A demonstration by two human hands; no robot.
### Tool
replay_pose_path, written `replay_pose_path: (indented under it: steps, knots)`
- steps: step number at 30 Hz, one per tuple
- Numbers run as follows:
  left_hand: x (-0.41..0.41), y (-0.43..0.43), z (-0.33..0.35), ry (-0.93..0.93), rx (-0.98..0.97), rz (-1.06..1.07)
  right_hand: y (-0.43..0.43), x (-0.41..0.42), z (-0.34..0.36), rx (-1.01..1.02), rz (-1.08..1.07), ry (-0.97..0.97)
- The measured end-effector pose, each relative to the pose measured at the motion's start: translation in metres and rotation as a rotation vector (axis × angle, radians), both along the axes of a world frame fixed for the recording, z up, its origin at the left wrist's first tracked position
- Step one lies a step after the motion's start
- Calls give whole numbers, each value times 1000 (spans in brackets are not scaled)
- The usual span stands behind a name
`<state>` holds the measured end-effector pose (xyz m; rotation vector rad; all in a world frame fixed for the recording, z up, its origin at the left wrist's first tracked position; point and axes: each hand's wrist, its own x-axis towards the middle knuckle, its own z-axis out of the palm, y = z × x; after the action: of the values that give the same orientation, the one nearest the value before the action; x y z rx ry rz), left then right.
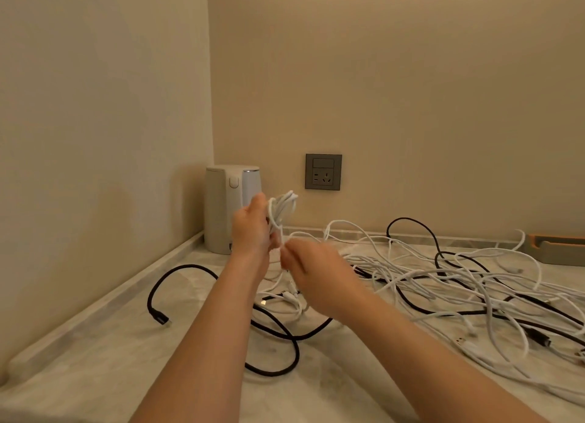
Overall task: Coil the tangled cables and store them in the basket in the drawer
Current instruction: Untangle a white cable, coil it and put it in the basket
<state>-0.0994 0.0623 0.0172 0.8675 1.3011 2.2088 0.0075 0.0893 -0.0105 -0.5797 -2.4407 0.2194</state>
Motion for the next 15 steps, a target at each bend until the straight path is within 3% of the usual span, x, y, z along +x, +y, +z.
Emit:
replay_pose_path:
  steps: [3,9,12,15]
  knots:
    - [-8,1,-2,154,-68,228,-13,2,7,183,-10,-87]
    - [-8,2,-9,612,-144,462,2,17,25,529,8,92]
    - [-3,3,-11,854,-203,440,13,22,26,571,-37,138]
    - [-3,8,-12,989,-223,243,22,33,33,510,-126,142]
